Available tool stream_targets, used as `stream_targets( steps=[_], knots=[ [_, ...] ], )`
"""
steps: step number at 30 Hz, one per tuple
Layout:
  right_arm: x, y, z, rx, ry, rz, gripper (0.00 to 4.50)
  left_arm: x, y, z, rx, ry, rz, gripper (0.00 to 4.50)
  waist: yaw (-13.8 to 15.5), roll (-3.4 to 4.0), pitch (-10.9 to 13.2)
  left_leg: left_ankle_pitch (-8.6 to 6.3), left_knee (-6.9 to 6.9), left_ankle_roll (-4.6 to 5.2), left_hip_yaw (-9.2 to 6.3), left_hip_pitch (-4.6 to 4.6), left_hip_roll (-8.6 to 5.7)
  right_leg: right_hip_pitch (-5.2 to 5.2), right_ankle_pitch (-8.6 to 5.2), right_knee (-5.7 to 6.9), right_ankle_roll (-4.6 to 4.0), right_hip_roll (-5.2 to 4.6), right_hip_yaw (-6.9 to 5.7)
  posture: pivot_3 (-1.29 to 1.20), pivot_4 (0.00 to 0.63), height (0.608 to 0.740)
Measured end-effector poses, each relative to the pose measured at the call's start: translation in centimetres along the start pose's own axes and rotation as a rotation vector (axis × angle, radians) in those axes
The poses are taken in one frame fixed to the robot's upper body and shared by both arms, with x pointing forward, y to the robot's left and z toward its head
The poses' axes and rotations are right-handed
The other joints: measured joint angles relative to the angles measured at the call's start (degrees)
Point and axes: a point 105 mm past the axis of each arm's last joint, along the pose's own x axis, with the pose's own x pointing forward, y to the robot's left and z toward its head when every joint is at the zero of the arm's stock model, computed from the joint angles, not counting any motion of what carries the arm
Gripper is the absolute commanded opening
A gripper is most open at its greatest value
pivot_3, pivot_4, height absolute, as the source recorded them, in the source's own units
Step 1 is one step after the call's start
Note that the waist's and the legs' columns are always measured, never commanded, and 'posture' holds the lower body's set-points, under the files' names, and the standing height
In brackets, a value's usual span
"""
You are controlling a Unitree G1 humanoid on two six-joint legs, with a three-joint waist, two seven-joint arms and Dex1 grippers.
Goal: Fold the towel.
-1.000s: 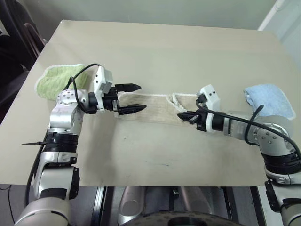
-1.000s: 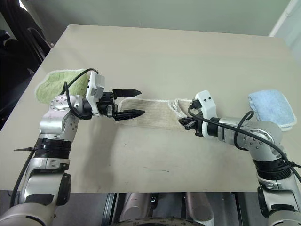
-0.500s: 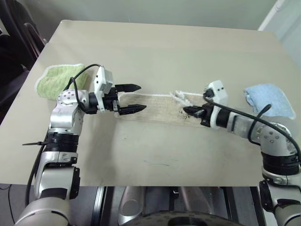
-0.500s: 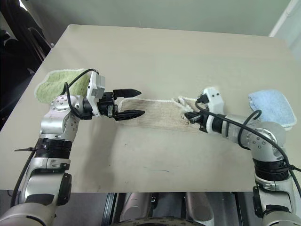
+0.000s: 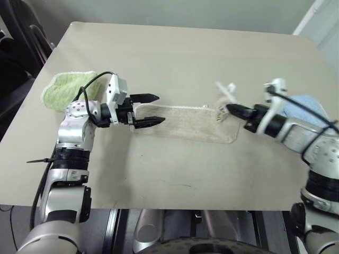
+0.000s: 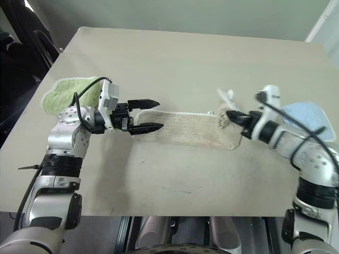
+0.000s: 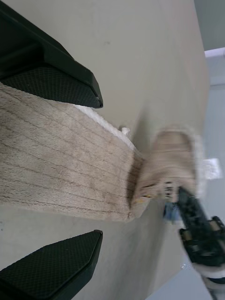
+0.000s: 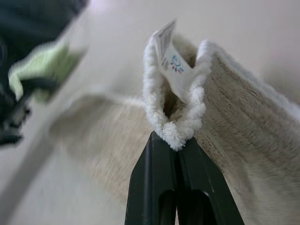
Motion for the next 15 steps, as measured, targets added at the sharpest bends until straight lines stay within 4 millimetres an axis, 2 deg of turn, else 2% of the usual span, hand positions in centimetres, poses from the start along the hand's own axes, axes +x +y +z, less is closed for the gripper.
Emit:
stream_targets(
  steps=[2, 5, 12, 15],
  knots=[
    [-2.0, -1.4, 0.2, 0.052, -0.041, -0.052, 0.02, -0.1, 0.0, 0.0, 0.002, 0.003, -0.005, 4.50, 0.0, 0.00, 0.0, 0.00, -0.02, 0.00, 0.01, 0.01, 0.00, 0.00, 0.00, 0.00, 0.00, 0.00, 0.00, 0.00, 0.150, 0.697],
    [-3.8, -2.6, -0.1, 0.101, -0.069, -0.114, 0.02, -0.3, 0.2, 0.0, 0.003, 0.008, -0.001, 4.50, -0.1, 0.00, 0.0, 0.00, -0.04, -0.01, 0.00, 0.06, 0.00, 0.04, 0.00, 0.01, 0.00, 0.00, 0.01, 0.00, 0.150, 0.697],
    [-7.6, -5.1, -3.2, 0.214, -0.071, -0.285, 0.02, 0.0, 0.7, 0.5, 0.025, 0.013, -0.017, 4.50, 0.0, 0.01, 0.0, -0.02, -0.03, 0.01, -0.01, 0.06, -0.03, 0.10, -0.04, -0.02, 0.14, 0.00, 0.06, 0.00, 0.150, 0.697],
    [-9.4, -6.0, -2.9, 0.221, -0.108, -0.343, 0.02, 0.1, 0.8, 0.3, 0.019, 0.016, -0.018, 4.50, 0.0, 0.01, 0.0, -0.04, -0.02, 0.00, -0.02, 0.06, -0.03, 0.11, -0.26, -0.03, 0.50, -0.01, 0.08, 0.00, 0.150, 0.697]
  ],
)
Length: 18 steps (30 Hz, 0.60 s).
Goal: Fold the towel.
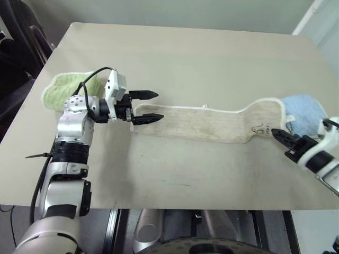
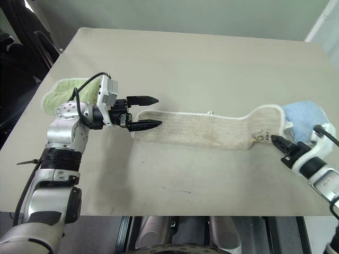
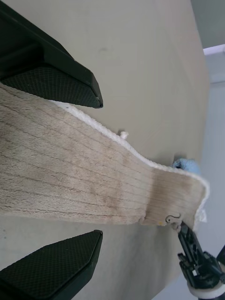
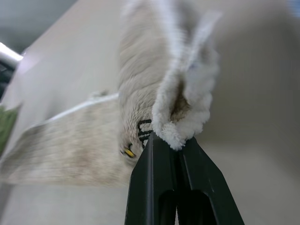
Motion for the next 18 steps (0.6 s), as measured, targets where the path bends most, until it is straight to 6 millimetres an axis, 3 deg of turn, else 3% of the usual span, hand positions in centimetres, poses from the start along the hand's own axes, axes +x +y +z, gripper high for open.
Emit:
stream_targets(
  steps=[4, 10, 15, 18],
  knots=[
    [-1.2, -0.9, 1.6, -0.020, -0.055, -0.045, 0.02, 0.2, -0.1, -0.2, 0.006, 0.004, -0.010, 4.50, 0.0, 0.00, 0.0, -0.03, 0.00, -0.03, -0.01, -0.01, 0.00, 0.00, -0.01, -0.01, 0.00, 0.00, 0.00, 0.00, 0.150, 0.697],
    [-1.0, -0.5, 2.3, -0.064, -0.048, -0.034, 0.02, 0.3, -0.1, -0.3, 0.010, 0.003, -0.013, 4.50, 0.0, 0.00, 0.0, -0.04, 0.00, -0.03, -0.01, -0.01, 0.00, 0.00, 0.00, -0.02, 0.04, 0.00, -0.01, 0.00, 0.150, 0.697],
    [0.7, 2.2, 1.8, -0.129, 0.029, 0.068, 0.02, 0.4, -0.1, -0.3, 0.012, 0.002, -0.016, 4.50, -0.1, 0.03, 0.0, -0.02, 0.01, 0.00, 0.01, -0.01, -0.01, 0.00, 0.12, -0.03, 0.26, 0.00, 0.00, 0.00, 0.150, 0.697],
    [1.4, 5.0, 1.3, -0.232, 0.093, 0.161, 0.02, 0.4, -0.1, -0.3, 0.012, 0.002, -0.015, 4.50, -0.1, 0.04, 0.0, -0.02, 0.00, 0.00, 0.01, -0.01, -0.01, 0.00, 0.16, -0.03, 0.28, 0.00, -0.01, 0.00, 0.150, 0.697]
  ],
)
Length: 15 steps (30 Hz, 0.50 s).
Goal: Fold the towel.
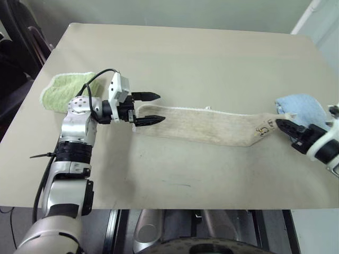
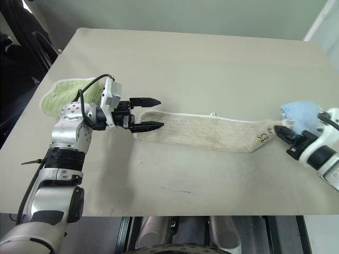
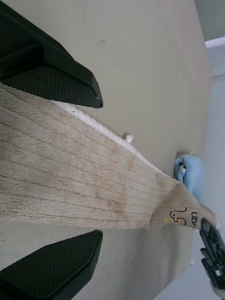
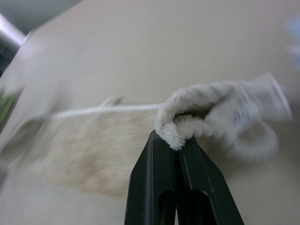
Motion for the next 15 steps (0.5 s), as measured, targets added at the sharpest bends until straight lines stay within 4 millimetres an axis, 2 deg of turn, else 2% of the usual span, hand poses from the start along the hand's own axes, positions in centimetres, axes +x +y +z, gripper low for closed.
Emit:
stream_targets(
  steps=[4, 7, 11, 15],
  knots=[
    [2.0, 5.1, -0.6, -0.174, 0.102, 0.197, 0.02, 0.0, -0.1, 0.0, 0.005, 0.002, 0.001, 4.50, -0.1, 0.00, 0.0, 0.01, 0.01, 0.01, -0.01, 0.02, 0.00, 0.02, 0.07, 0.00, 0.10, 0.01, -0.05, 0.00, 0.150, 0.697],
    [3.1, 7.8, -2.9, -0.272, 0.216, 0.310, 0.02, 0.0, 0.0, 0.1, 0.009, 0.003, 0.009, 4.50, -0.1, 0.00, 0.0, 0.02, 0.00, 0.02, -0.03, 0.00, 0.00, 0.01, 0.18, 0.00, -0.05, 0.00, -0.07, 0.00, 0.150, 0.697],
    [4.5, 8.9, -5.7, -0.326, 0.310, 0.356, 0.02, 0.0, -0.1, -0.2, 0.004, 0.009, 0.012, 4.50, 0.1, 0.00, 0.0, 0.03, 0.04, 0.04, -0.01, -0.03, -0.02, -0.01, 0.27, 0.00, -0.15, -0.03, -0.06, 0.00, 0.150, 0.697],
    [5.4, 8.8, -6.6, -0.385, 0.345, 0.347, 0.02, 0.1, -0.3, -0.2, 0.010, 0.010, 0.010, 4.50, 0.0, 0.00, 0.0, 0.03, 0.04, 0.05, 0.01, -0.03, -0.02, -0.03, 0.29, 0.00, -0.21, -0.03, -0.06, 0.00, 0.150, 0.697]
  ],
)
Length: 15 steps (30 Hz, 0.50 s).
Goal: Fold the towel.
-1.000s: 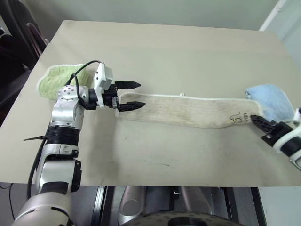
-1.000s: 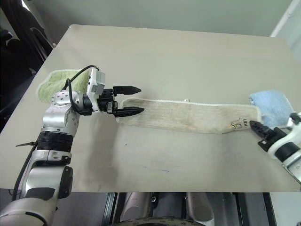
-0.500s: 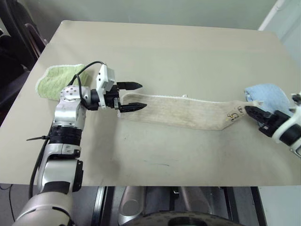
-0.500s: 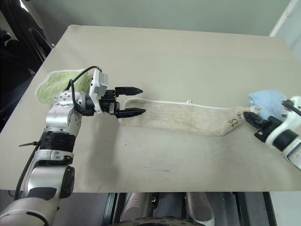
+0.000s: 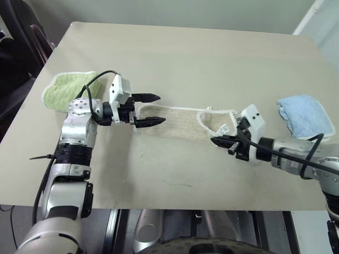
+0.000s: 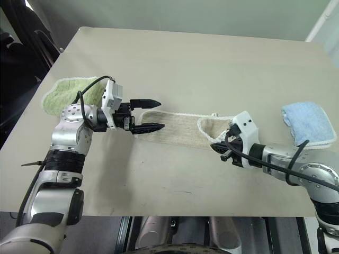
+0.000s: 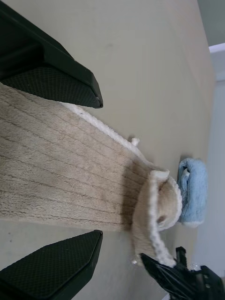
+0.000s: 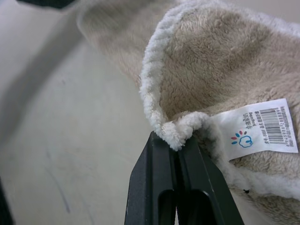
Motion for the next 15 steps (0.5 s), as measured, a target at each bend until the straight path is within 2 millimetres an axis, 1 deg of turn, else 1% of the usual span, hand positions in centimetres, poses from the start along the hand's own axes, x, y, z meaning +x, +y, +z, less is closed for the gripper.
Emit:
stream_targets(
  steps=[6, 8, 11, 15],
  knots=[
    [1.1, -0.6, -1.1, -0.078, 0.056, -0.025, 0.02, -0.1, -0.2, -0.4, -0.010, 0.006, 0.005, 4.50, -0.1, 0.00, 0.0, 0.01, 0.00, 0.00, -0.01, 0.02, 0.02, 0.00, 0.00, 0.01, -0.12, 0.00, -0.01, 0.00, 0.150, 0.697],
    [1.4, -1.0, -0.7, -0.084, 0.046, -0.034, 0.02, -0.1, -0.2, -0.4, -0.013, 0.007, 0.009, 4.50, -0.1, 0.00, 0.0, 0.01, 0.00, 0.00, 0.01, 0.02, 0.01, -0.01, -0.02, 0.01, -0.20, 0.00, 0.00, 0.00, 0.150, 0.697],
    [1.8, -1.0, 0.1, -0.101, 0.018, -0.029, 0.02, -0.1, -0.3, -0.4, -0.009, 0.008, 0.009, 4.50, -0.2, 0.00, 0.0, 0.02, -0.01, 0.00, 0.00, 0.02, 0.02, -0.02, -0.04, 0.02, -0.24, 0.01, -0.01, 0.00, 0.150, 0.697],
    [2.9, -1.8, 1.3, -0.068, -0.027, -0.046, 0.02, 0.0, -0.3, -0.3, -0.005, 0.008, 0.008, 4.50, -0.3, 0.00, 0.0, 0.04, -0.01, 0.01, 0.00, 0.02, 0.02, -0.05, -0.03, 0.03, -0.26, 0.00, -0.01, 0.00, 0.150, 0.697]
  ],
)
